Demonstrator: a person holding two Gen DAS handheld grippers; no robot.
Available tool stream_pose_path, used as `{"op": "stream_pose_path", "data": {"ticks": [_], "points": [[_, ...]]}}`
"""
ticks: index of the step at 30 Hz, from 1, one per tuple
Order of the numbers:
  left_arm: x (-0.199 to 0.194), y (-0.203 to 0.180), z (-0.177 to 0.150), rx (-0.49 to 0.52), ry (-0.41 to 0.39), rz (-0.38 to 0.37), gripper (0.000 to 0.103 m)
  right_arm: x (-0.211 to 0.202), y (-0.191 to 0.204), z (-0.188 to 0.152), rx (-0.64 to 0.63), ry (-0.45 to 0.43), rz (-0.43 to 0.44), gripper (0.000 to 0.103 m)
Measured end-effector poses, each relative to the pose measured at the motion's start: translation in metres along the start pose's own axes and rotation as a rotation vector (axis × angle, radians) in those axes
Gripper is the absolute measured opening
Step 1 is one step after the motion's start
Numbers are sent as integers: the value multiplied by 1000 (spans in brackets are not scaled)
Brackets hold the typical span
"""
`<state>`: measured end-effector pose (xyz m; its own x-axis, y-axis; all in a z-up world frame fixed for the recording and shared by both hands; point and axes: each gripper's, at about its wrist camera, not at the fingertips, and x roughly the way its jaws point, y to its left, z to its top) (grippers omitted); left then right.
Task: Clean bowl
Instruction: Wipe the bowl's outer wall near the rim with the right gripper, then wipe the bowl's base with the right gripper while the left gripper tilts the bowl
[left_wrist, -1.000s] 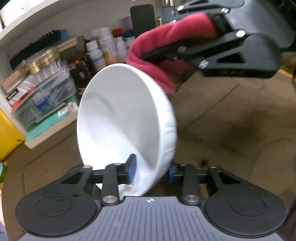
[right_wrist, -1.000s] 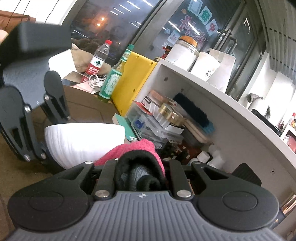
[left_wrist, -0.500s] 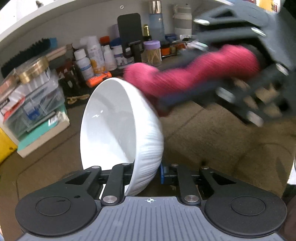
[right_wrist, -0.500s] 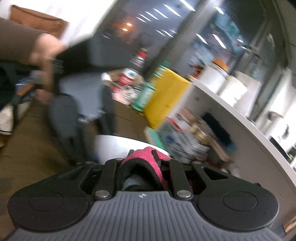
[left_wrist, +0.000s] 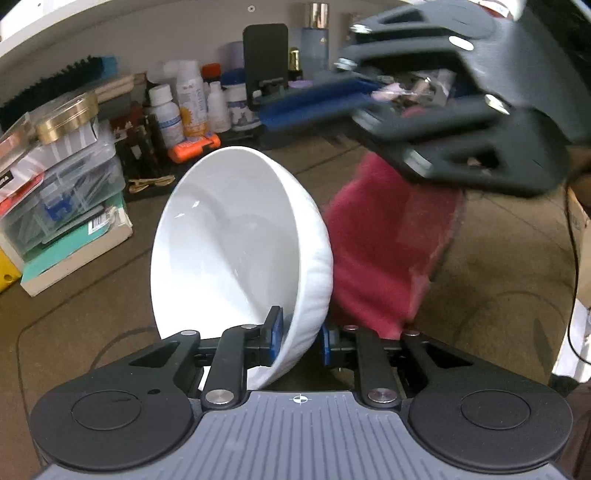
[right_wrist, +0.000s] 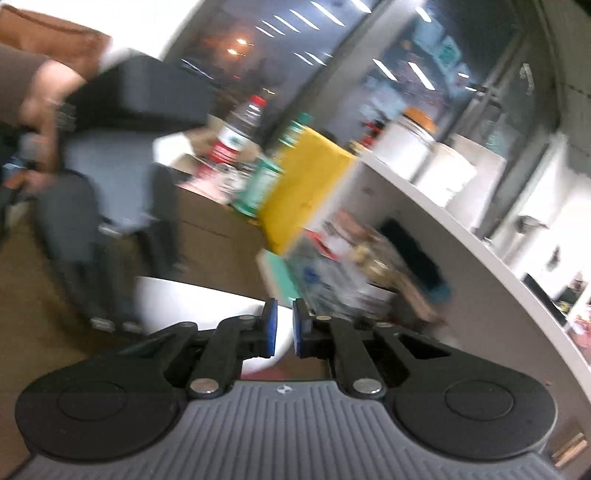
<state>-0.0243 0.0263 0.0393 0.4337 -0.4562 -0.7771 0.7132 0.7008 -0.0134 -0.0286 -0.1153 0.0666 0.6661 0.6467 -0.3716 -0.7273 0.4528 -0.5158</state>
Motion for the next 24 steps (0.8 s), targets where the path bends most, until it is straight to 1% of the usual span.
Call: {"op": "stream_pose_path", "data": {"ticks": [3, 5, 6, 7, 9, 10, 11, 13, 15, 17, 19, 21, 23, 24], "points": [[-1, 3, -1, -13, -7, -4, 24, 3, -7, -4, 47, 3, 8, 1], [0, 3, -3, -15, -4, 4, 26, -3, -13, -8, 102, 3, 20, 9], [0, 1, -4, -3, 4, 16, 27, -10, -17, -13, 137, -9, 23, 26], [0, 1, -5, 2, 6, 19, 28, -16, -20, -19, 165, -12, 39, 62], [2, -3, -6, 34, 23, 41, 31, -35, -25, -41, 232, 20, 115, 90], [3, -4, -6, 45, 30, 49, 32, -41, -24, -48, 242, 47, 118, 91], [4, -6, -6, 57, 38, 57, 33, -49, -22, -61, 260, 98, 117, 91], [7, -8, -6, 73, 45, 67, 37, -59, -22, -82, 286, 129, 110, 98], [10, -9, -4, 77, 43, 68, 40, -68, -21, -101, 313, 157, 105, 99], [13, -9, -2, 78, 40, 74, 43, -64, -20, -109, 344, 159, 116, 99], [16, -11, 1, 71, 38, 80, 46, -56, -20, -109, 386, 140, 149, 99], [18, -11, 3, 66, 42, 82, 50, -39, -19, -102, 460, 116, 219, 100], [20, -11, 3, 59, 48, 87, 52, -26, -10, -93, 471, 128, 257, 98], [20, -10, 3, 56, 50, 89, 53, -20, -5, -89, 473, 135, 277, 88]]}}
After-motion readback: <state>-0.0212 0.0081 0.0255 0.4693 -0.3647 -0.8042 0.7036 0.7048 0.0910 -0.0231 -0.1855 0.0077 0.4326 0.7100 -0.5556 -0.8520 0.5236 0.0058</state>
